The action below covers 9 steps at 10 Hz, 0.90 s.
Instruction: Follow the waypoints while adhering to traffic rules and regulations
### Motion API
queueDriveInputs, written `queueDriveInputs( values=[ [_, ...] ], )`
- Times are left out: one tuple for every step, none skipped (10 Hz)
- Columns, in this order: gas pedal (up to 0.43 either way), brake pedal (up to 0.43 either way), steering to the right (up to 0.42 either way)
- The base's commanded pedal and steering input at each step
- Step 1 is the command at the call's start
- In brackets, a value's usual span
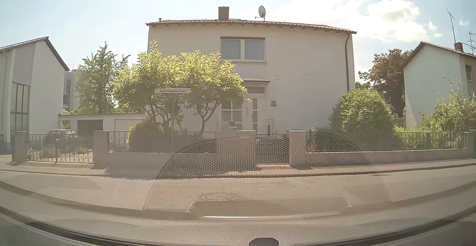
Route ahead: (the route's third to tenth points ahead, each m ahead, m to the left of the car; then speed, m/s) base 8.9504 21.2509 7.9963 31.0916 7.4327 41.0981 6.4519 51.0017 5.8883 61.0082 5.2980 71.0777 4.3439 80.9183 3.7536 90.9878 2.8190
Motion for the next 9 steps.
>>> queueDriveInputs(
  values=[
    [0.0,0.268,-0.148],
    [0.0,0.262,-0.151],
    [0.0,0.25,-0.154],
    [0.0,0.171,-0.156],
    [0.0,0.0,-0.162],
    [0.0,0.0,-0.183],
    [0.0,0.0,-0.207],
    [0.0,0.0,-0.248],
    [0.209,0.0,-0.296]
  ],
)
